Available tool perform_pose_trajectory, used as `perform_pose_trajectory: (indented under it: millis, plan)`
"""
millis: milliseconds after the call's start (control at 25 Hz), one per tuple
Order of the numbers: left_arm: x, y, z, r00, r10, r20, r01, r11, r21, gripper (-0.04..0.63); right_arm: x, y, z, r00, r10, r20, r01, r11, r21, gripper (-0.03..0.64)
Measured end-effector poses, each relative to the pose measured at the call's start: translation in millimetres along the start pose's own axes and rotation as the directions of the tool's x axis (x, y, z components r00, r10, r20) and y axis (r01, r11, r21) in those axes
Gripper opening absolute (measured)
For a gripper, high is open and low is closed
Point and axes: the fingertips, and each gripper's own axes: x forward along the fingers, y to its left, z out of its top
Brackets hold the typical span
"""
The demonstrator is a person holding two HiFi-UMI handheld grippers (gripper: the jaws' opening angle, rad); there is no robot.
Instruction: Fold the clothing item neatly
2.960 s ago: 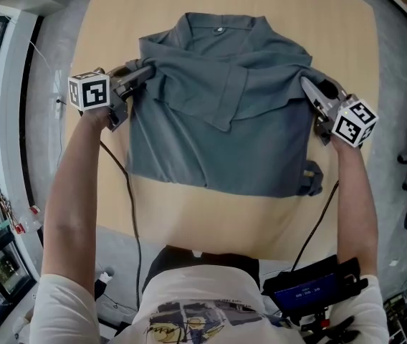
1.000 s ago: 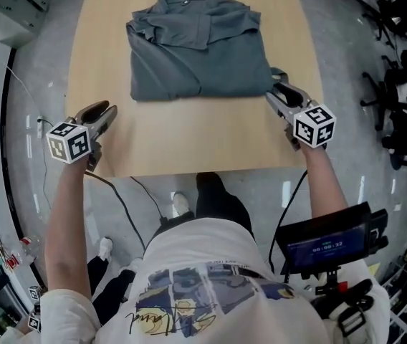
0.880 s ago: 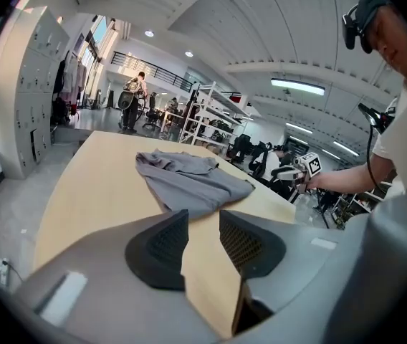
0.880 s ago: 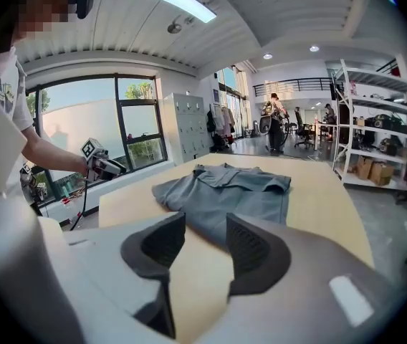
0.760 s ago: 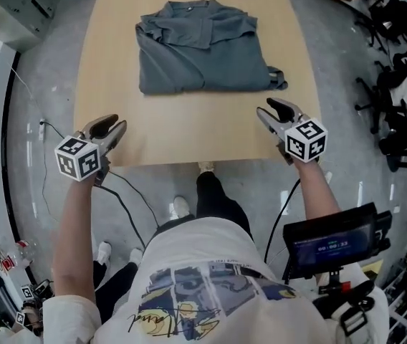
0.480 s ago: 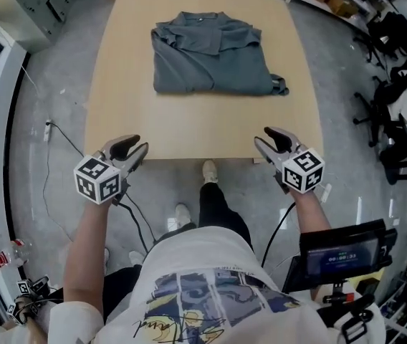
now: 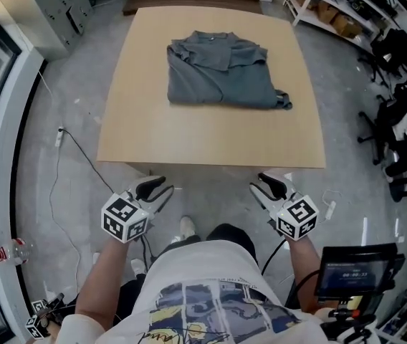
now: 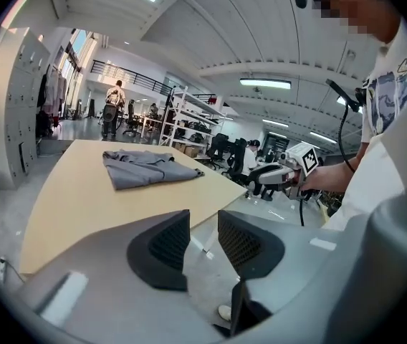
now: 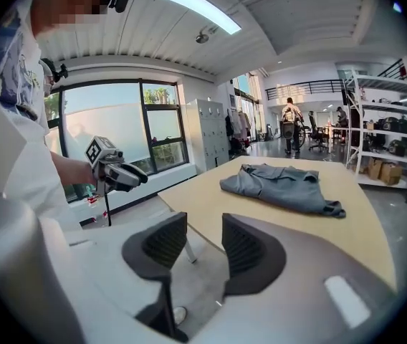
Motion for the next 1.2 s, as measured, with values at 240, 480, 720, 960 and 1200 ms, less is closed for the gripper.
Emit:
perform_pose_trajectory:
  millis: [240,480,720,960,1200]
  plan:
    - [-7.5,-23.4,0.9,1.000,0.017,0.004,-0.017,1.000,0.008,0.127,-3.9,24.5,2.6,0.999,0.046,0.011,-0.045,0.998,-0.040,0.127]
    - [12.4,-67.1,0.1,1.000,0.001,0.003,-0.001,1.000,0.025,0.124,-29.6,26.0,-13.3,0.999,0.053,0.010,-0.052,0.996,-0.073,0.081]
    - [16.6,-125.6,-3.6,1.000,0.002,-0.003,-0.002,1.000,0.005,0.125,-72.5,33.2,-27.4,0.997,0.074,0.012,-0.072,0.992,-0.100,0.060]
    - [15.5,-158.8,-20.4,0.999,0.028,-0.028,-0.028,1.000,0.013,0.126,-94.8,46.8,-47.8,0.994,0.109,0.009,-0.108,0.989,-0.104,0.060]
    - [11.9,-173.1,-37.2,0.999,0.034,-0.021,-0.034,0.999,0.007,0.126,-109.3,53.9,-55.2,0.995,0.098,0.020,-0.095,0.987,-0.126,0.060]
